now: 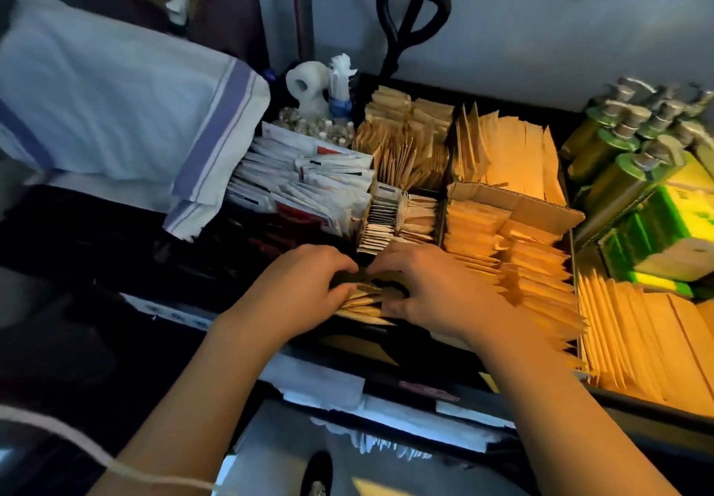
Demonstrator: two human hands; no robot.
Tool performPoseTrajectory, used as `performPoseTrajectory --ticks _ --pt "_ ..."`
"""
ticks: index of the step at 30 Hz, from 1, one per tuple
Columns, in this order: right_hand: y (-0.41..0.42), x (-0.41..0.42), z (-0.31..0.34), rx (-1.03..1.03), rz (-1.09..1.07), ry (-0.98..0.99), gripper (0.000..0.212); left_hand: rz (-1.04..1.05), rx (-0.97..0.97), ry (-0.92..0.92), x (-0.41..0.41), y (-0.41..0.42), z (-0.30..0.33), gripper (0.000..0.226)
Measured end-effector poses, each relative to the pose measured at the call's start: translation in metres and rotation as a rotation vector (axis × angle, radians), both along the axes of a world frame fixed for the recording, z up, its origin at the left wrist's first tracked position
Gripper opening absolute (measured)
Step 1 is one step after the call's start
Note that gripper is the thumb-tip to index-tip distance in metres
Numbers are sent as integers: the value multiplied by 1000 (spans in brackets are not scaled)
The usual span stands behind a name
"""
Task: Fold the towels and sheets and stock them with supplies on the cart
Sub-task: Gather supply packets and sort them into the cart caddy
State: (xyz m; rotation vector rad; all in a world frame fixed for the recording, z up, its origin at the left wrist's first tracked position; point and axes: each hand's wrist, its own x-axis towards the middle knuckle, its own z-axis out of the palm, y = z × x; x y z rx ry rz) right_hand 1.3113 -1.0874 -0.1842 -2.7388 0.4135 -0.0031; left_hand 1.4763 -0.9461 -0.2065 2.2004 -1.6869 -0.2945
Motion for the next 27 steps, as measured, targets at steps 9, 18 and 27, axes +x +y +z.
performPoseTrajectory --ticks 9,18,27 --pt "11 17 -15 -32 16 86 25 15 53 11 2 0 -7 31" --pt "13 23 -21 -36 12 89 27 22 93 0 1 1 -9 28" --pt "15 24 -19 -26 -13 127 32 9 93 22 1 2 -5 26"
